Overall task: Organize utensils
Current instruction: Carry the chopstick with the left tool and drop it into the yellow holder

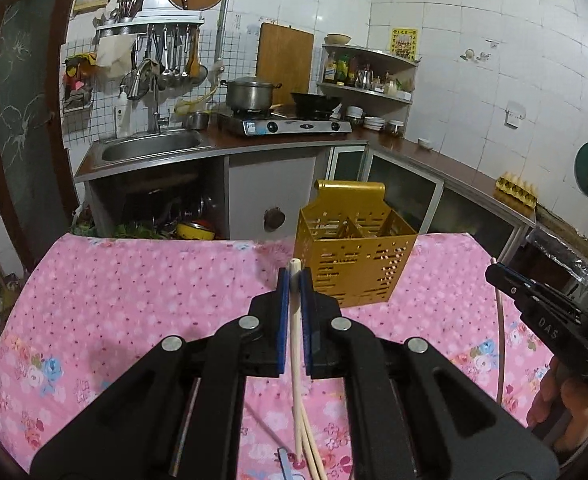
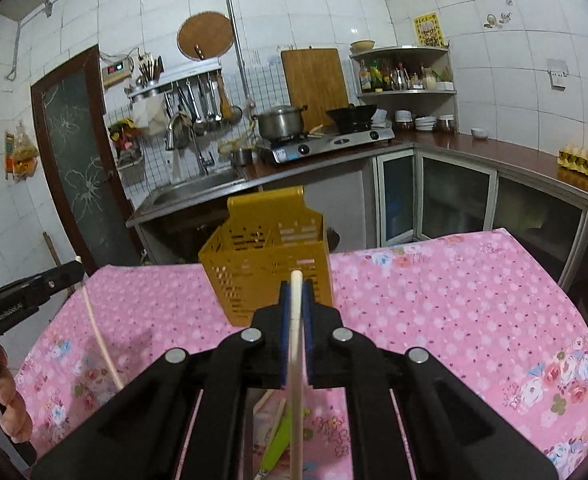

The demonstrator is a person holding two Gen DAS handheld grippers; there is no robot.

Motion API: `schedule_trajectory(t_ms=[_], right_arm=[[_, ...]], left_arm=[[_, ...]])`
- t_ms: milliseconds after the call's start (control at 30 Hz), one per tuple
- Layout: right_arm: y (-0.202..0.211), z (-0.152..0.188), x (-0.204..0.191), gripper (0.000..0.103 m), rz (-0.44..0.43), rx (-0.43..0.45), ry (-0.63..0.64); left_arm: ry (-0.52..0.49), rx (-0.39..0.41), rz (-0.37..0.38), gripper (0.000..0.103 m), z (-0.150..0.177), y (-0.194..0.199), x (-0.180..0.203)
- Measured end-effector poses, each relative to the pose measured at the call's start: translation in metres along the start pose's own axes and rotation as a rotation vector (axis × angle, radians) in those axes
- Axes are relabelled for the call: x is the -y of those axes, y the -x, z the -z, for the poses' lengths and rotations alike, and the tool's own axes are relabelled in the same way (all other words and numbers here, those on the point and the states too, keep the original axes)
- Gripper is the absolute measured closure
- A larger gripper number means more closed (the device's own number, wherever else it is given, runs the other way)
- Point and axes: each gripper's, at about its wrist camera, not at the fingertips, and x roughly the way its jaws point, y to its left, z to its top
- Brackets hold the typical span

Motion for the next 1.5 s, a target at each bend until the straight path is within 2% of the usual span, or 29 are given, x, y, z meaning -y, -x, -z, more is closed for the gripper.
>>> schedule_trajectory(t_ms=[400,800,1167,1400,1500], right_arm=[[0.013,-0.013,0.002,0.097,-0.015,0.064,-0.013],[0.017,-0.025,0.004,0.097,-0.041,0.059,-0.052],[0.016,-0.031,0.006,0.097,-0.026,0.079,-0.047],[0.003,-0.056,0.001,0.097,-0.028,0.153,-0.003],[-0.006,-0.071,-0.002,0.097,-0.029,0.219,0.016]], left_arm=[[-0.025,0.053,0.007,0.099,-0.015,0.006,0.008],[-0.031,0.083,0.019,0.099,-0.030,0.015,0.010],[-0.039,0.084,0.031,0.099,-0.035,0.013,0.014],[-0.042,0.120,0.043,0.099,-0.052,0.009,0.021],[-0.048,0.145,0.049,0.099,-0.065,0.006,0.026]])
